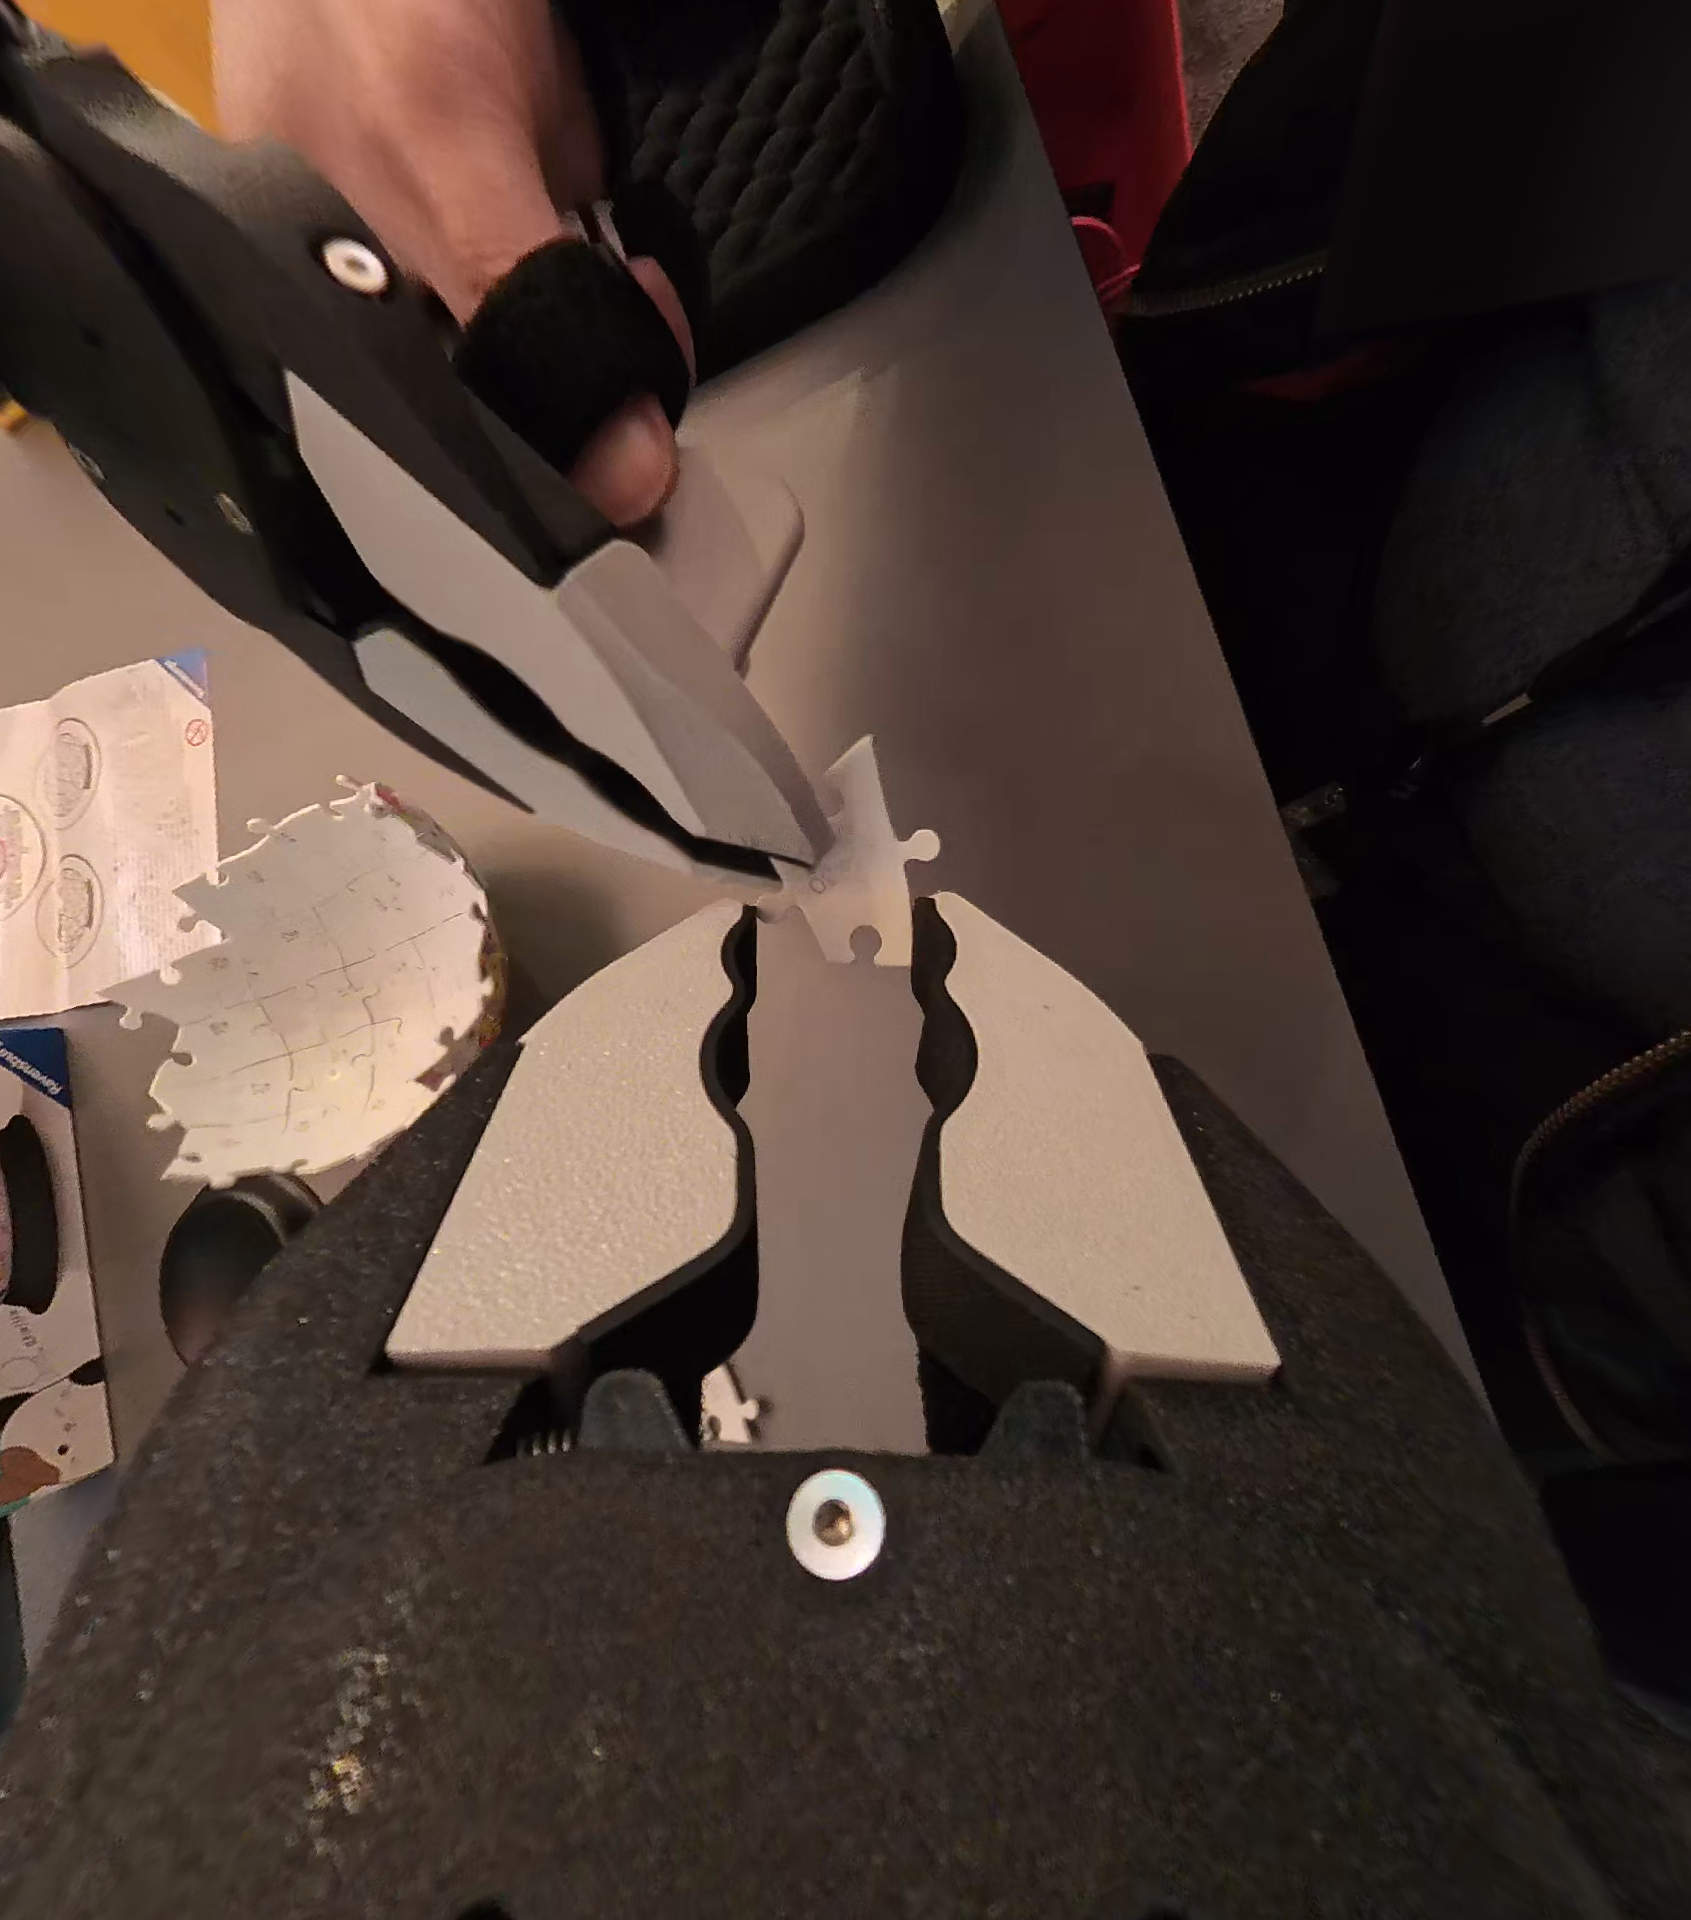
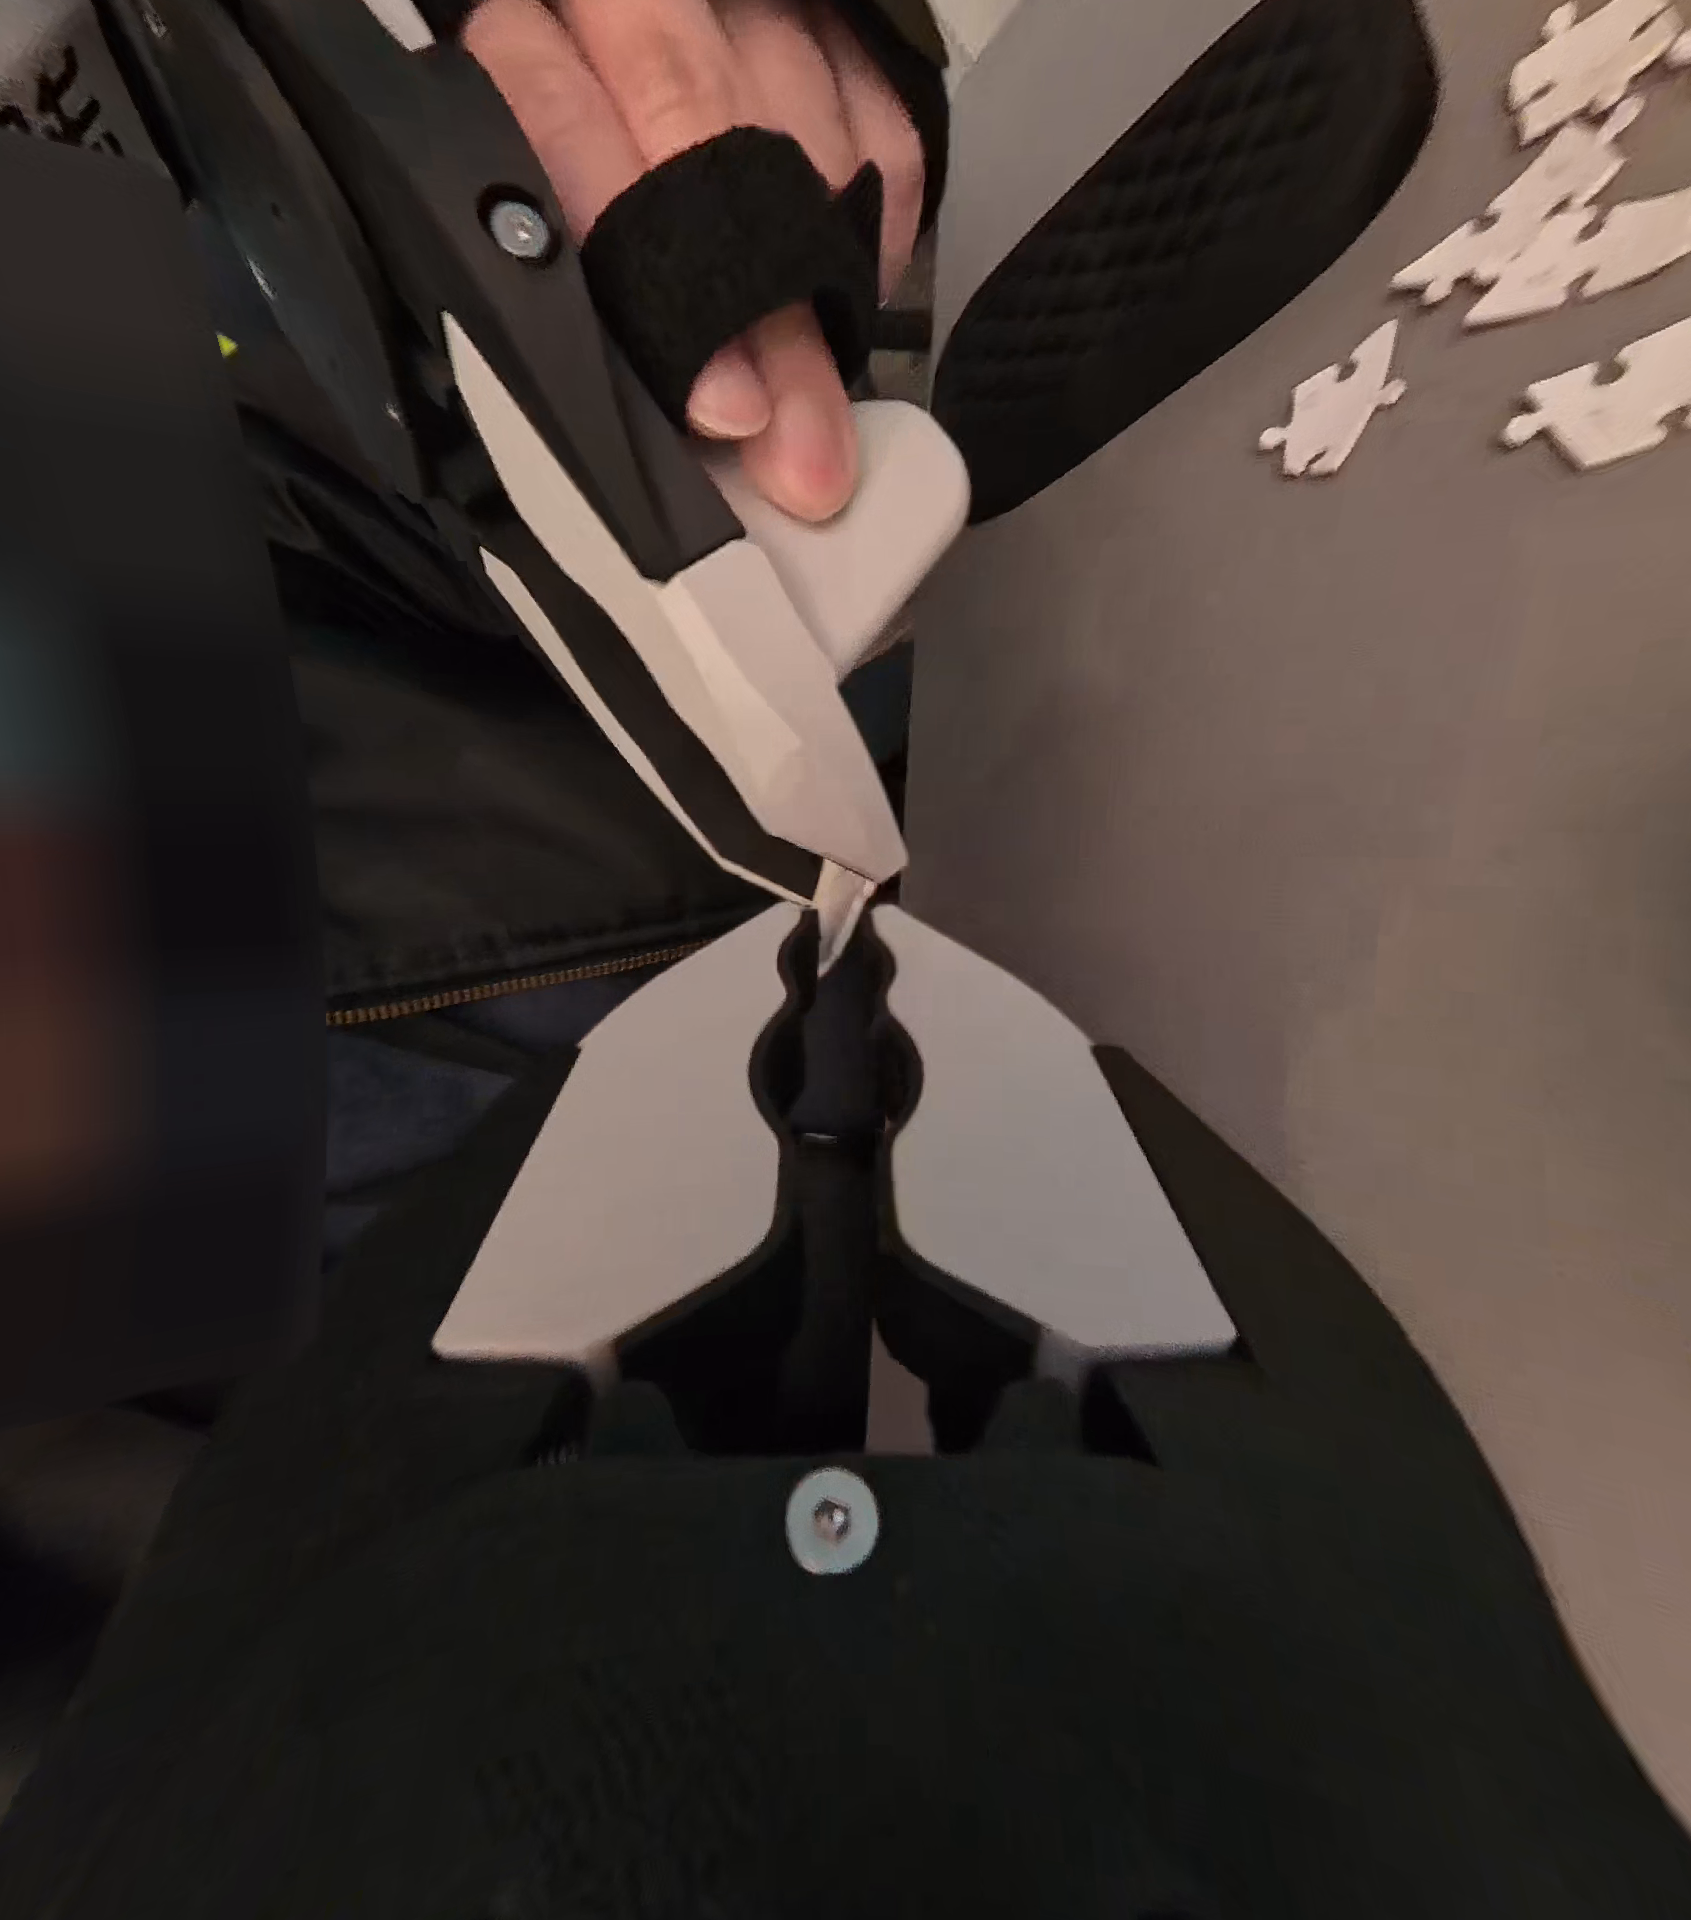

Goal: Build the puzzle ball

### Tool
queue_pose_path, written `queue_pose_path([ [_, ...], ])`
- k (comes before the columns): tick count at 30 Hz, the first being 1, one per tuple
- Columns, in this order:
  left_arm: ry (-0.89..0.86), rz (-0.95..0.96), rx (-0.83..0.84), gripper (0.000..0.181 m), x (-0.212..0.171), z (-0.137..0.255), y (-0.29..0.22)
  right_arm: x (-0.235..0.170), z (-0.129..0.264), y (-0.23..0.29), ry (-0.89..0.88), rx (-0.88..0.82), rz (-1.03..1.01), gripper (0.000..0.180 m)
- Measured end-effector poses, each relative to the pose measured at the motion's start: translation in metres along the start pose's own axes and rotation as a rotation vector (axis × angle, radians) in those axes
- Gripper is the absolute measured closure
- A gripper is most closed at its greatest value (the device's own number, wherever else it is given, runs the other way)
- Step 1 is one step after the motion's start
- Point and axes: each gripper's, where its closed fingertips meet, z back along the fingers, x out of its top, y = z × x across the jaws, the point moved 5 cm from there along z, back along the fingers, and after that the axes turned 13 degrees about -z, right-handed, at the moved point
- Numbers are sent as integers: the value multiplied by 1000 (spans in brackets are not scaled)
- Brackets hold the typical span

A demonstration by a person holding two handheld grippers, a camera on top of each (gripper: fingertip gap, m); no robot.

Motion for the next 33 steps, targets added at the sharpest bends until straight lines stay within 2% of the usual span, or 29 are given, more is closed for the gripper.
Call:
queue_pose_path([
  [4,-21,36,20,154,1,0,1,-2,1,-6,7,34,-22,176],
  [8,-66,218,190,145,-11,13,20,7,16,-6,-165,40,23,176],
  [10,-174,407,248,143,-20,21,28,14,28,-3,-308,41,82,177],
  [13,-376,671,247,138,-28,24,34,26,50,4,-563,39,191,177],
  [17,-582,826,288,146,-31,20,45,32,62,7,-713,3,272,177],
  [20,-655,840,277,155,-27,14,52,35,59,7,-739,3,276,177],
  [24,-658,838,255,159,-22,5,56,34,53,4,-738,-47,323,177],
  [27,-651,848,243,174,-23,-1,57,31,48,2,-725,-68,344,176],
  [29,-635,853,208,178,-25,-5,56,28,47,0,-690,-85,359,175],
  [33,-539,861,126,178,-30,-11,51,26,55,6,-526,-295,523,166],
])
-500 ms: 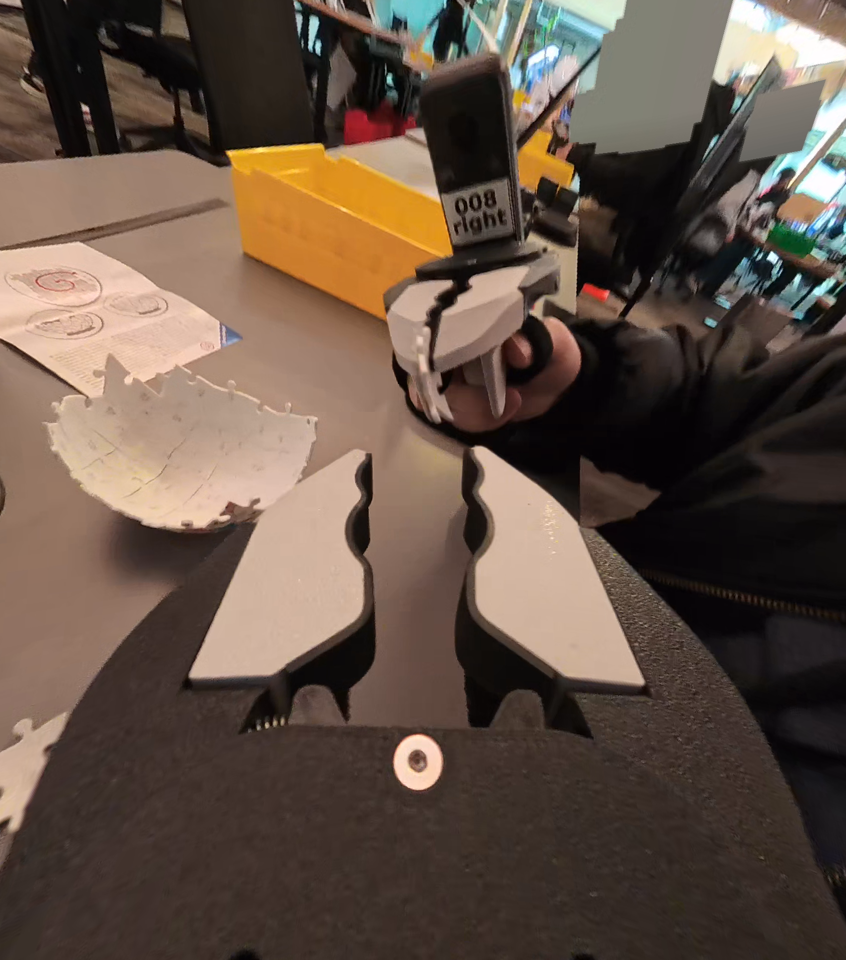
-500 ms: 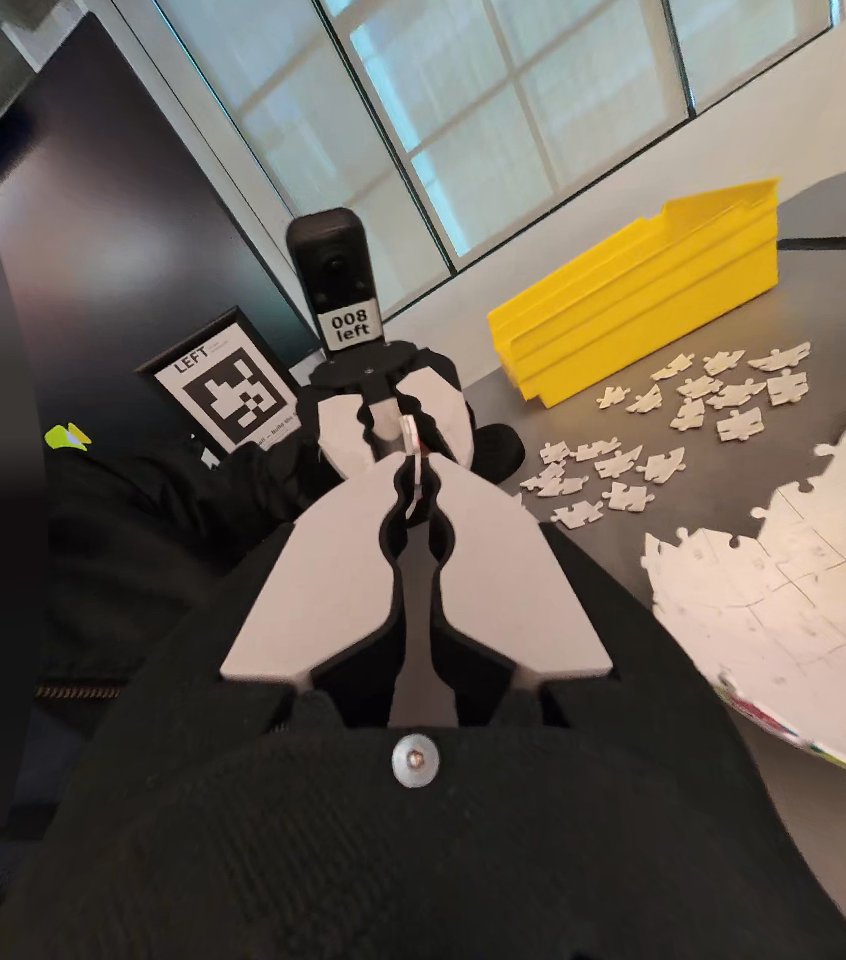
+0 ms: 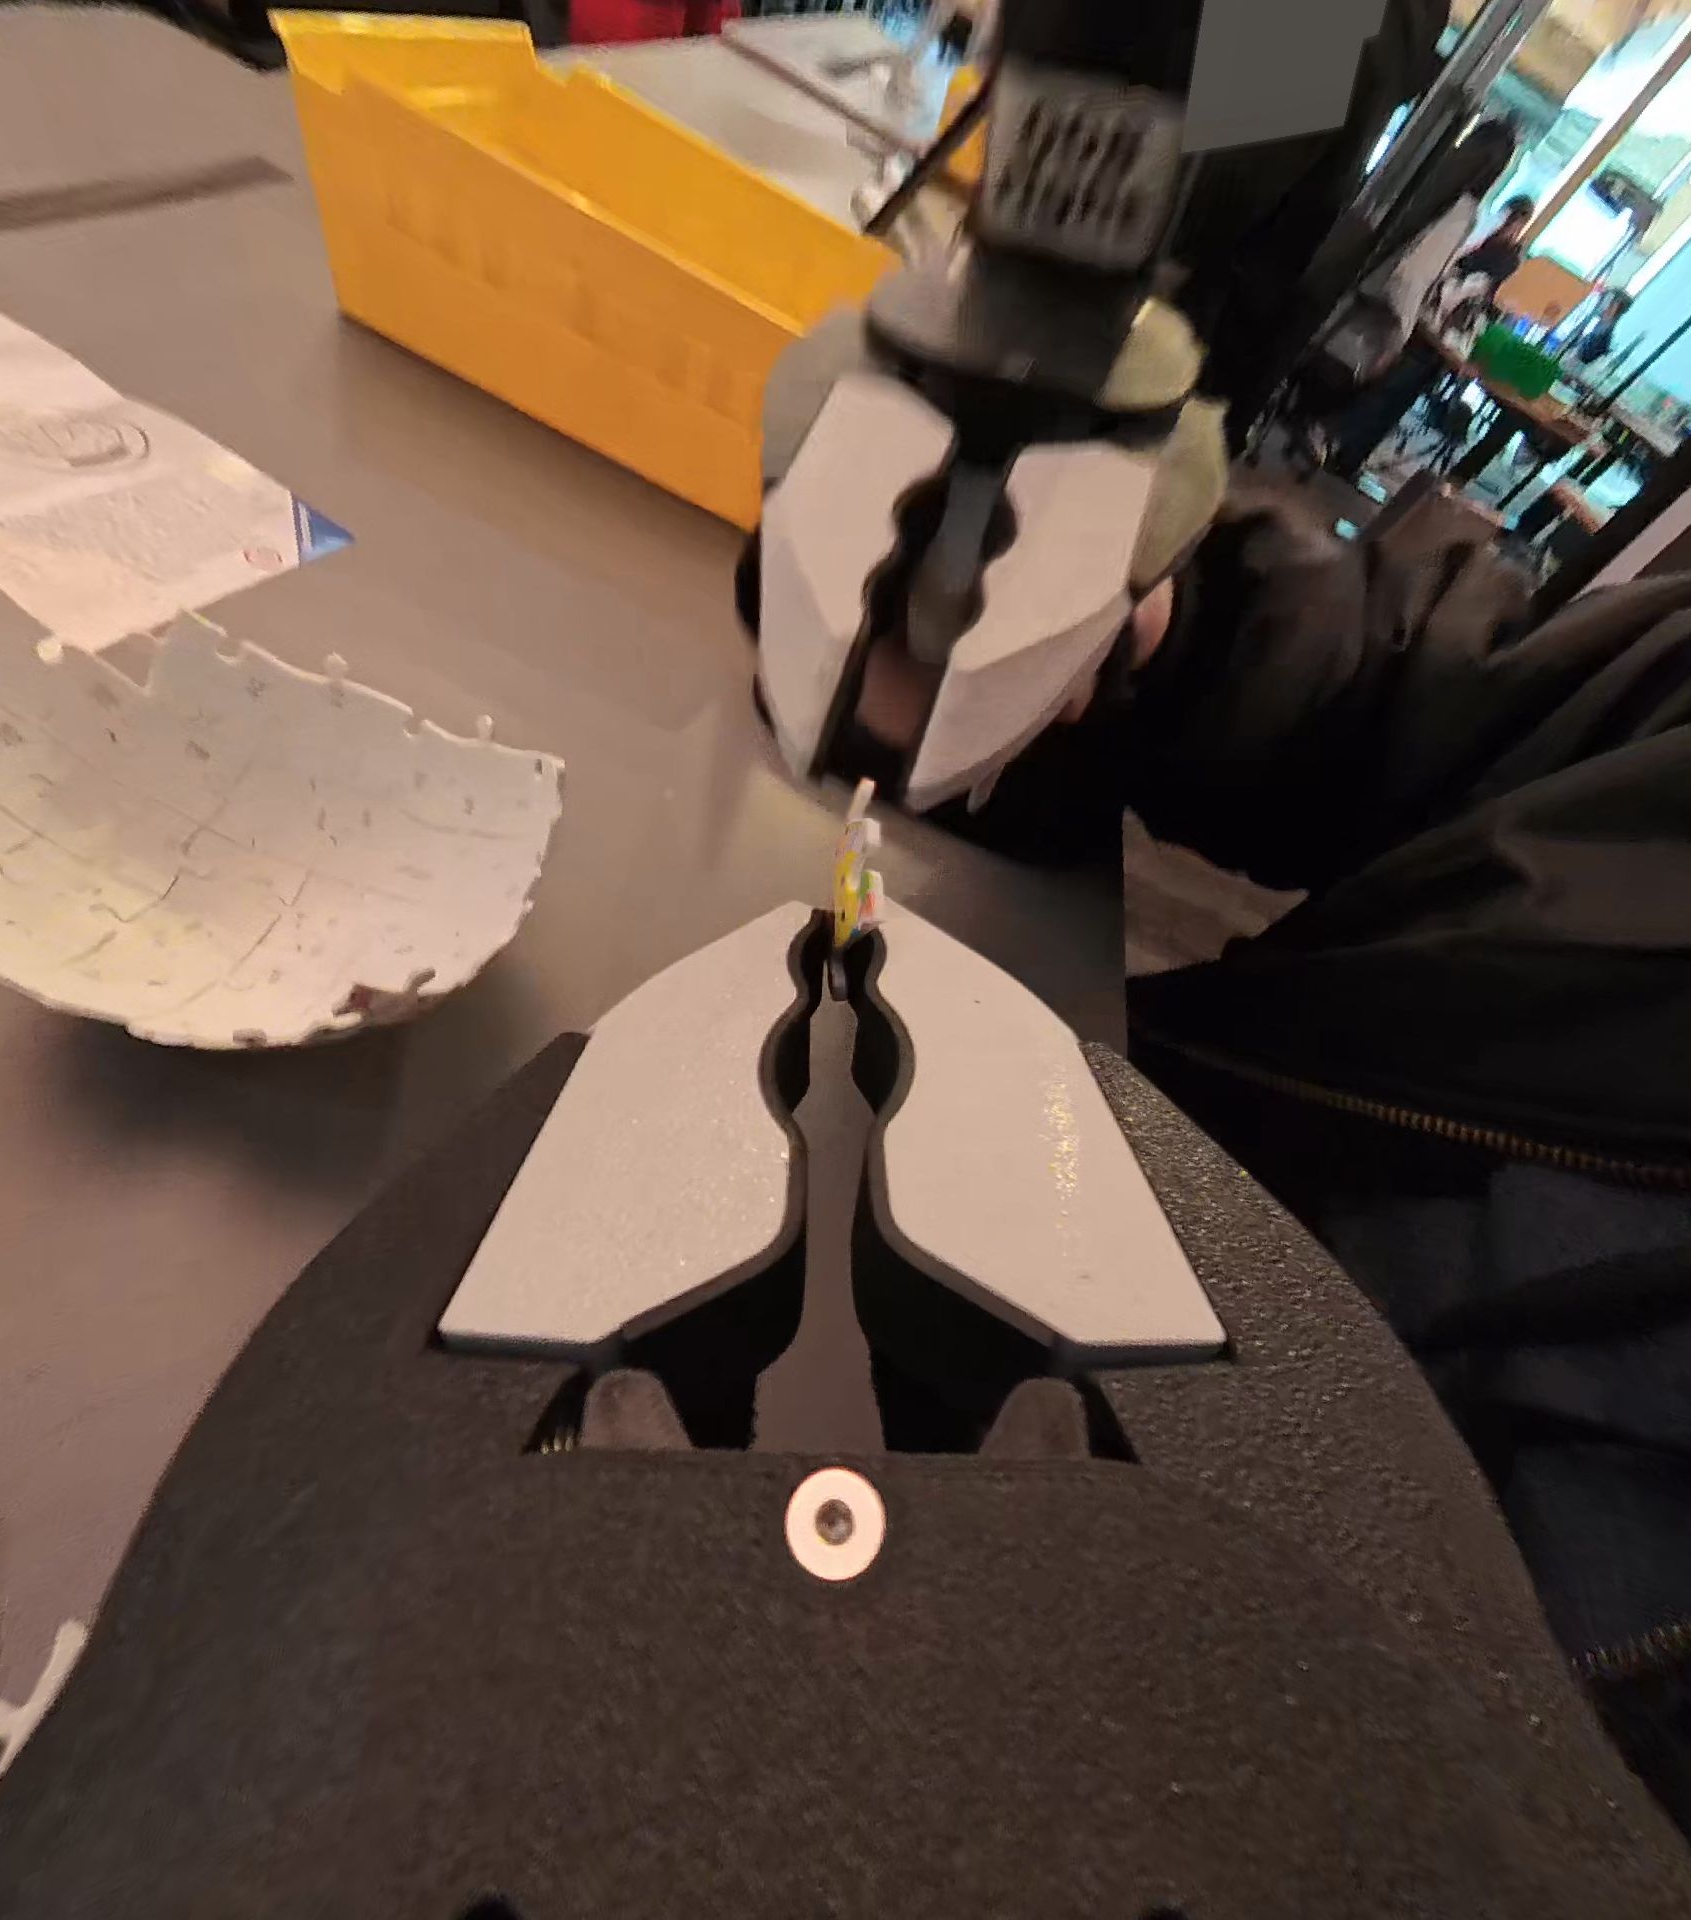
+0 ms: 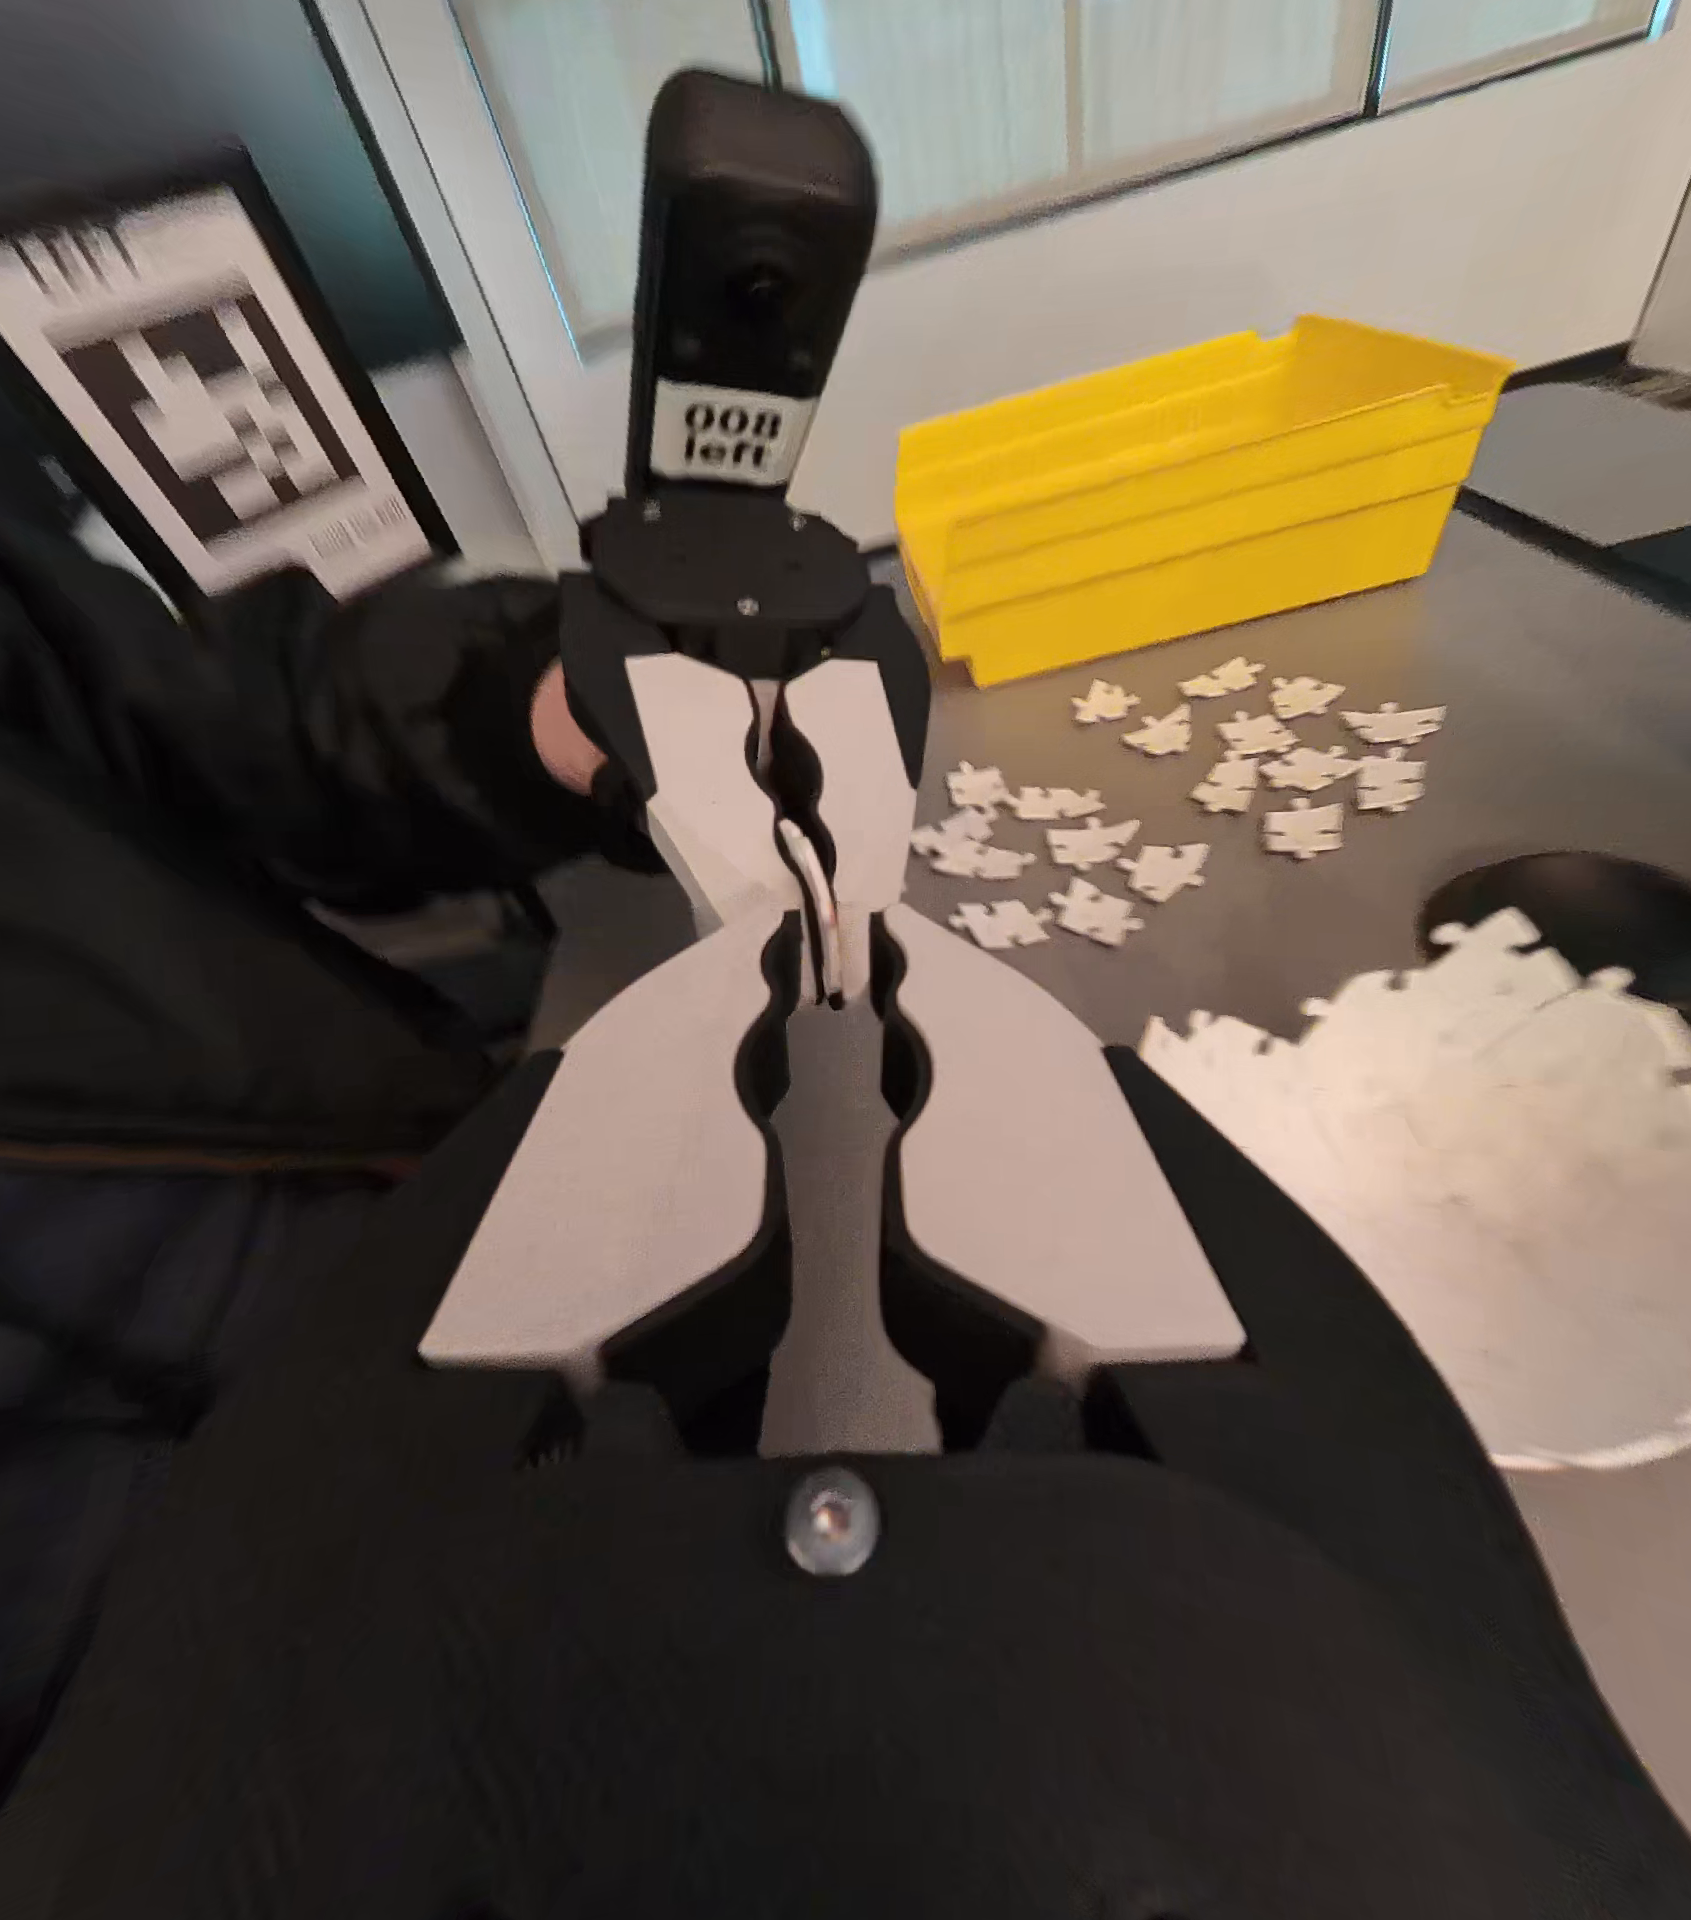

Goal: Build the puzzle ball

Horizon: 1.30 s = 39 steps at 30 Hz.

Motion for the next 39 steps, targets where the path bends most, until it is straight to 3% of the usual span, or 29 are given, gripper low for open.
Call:
queue_pose_path([
  [3,89,6,-16,178,-5,-2,1,12,0,5,153,-61,137,159],
  [8,197,-23,-50,178,-8,-9,-2,9,-16,8,408,-91,196,160],
  [11,230,-49,-66,178,-8,-13,-6,0,-20,9,500,-92,216,163],
  [13,251,-67,-69,178,-10,-15,-7,-5,-20,12,538,-69,210,176],
  [18,270,-109,-105,176,-12,-19,-13,-11,-13,12,520,-56,164,177],
  [21,294,-158,-10,145,-11,-16,-2,-3,1,4,442,-92,127,177],
  [23,295,-183,53,136,-6,-6,9,15,18,-9,341,-144,79,177],
  [27,238,-198,208,135,23,23,52,58,49,-50,198,-269,-36,177],
  [31,213,-94,297,119,42,40,117,65,46,-96,189,-356,-116,177],
  [35,225,43,251,115,20,37,146,47,32,-127,260,-402,-103,177],
  [39,313,59,270,112,-14,23,148,38,26,-145,337,-430,-79,177],
])
